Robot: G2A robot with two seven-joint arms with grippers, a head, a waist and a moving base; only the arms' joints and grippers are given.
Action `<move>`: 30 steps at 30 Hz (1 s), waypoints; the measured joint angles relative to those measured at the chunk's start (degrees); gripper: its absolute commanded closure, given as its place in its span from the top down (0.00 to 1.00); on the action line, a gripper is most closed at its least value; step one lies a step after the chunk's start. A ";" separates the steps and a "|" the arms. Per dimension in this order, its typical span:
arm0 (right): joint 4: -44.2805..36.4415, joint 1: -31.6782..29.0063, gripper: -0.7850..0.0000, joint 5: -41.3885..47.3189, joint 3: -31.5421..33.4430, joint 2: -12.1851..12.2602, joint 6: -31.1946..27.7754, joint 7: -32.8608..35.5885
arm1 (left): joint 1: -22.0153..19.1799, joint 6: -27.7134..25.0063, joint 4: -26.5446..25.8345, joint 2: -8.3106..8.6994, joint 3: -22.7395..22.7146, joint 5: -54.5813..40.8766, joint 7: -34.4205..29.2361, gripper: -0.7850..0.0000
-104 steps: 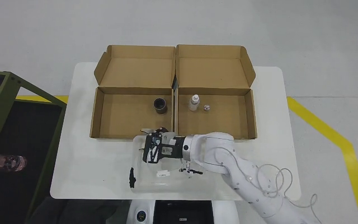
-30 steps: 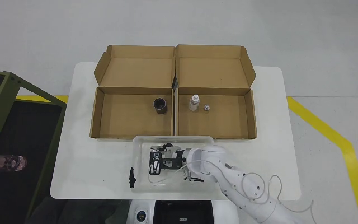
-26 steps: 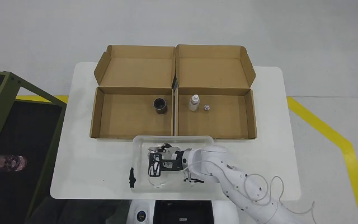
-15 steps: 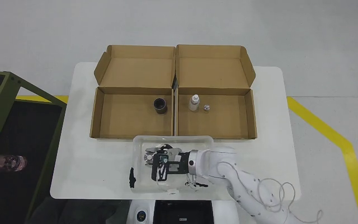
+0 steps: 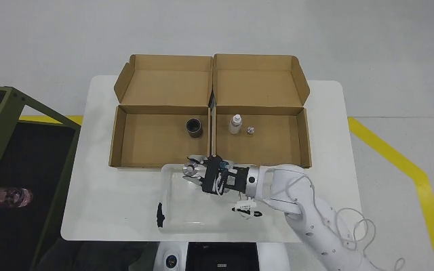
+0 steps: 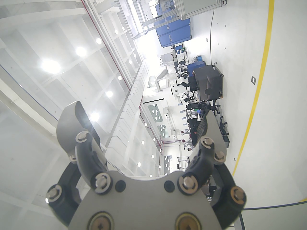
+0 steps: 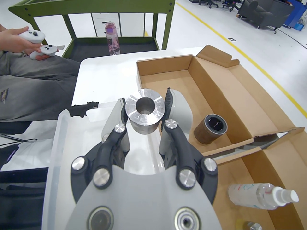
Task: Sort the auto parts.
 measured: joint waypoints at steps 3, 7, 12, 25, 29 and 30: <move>1.39 1.68 0.00 1.53 -0.74 -0.33 1.48 0.80 | 0.00 0.00 0.00 0.00 0.00 0.00 0.00 1.00; 3.39 4.19 0.00 1.99 -2.67 -0.94 3.78 1.83 | 0.00 0.00 0.00 0.00 0.00 0.00 0.00 1.00; 5.86 7.06 0.00 0.44 -5.35 -1.73 6.47 3.30 | 0.00 0.00 0.00 0.00 0.00 0.00 0.00 1.00; 14.35 14.89 0.00 -0.44 -10.72 -4.22 12.23 7.80 | 0.00 0.00 0.00 0.00 0.00 0.00 0.00 1.00; 17.32 17.34 0.00 -0.38 -12.12 -5.06 13.36 9.25 | 0.00 0.00 0.00 0.00 0.00 0.00 0.00 1.00; 17.90 17.82 0.00 -0.48 -12.42 -5.24 13.61 9.61 | 0.00 0.00 0.00 0.00 0.00 0.00 0.00 1.00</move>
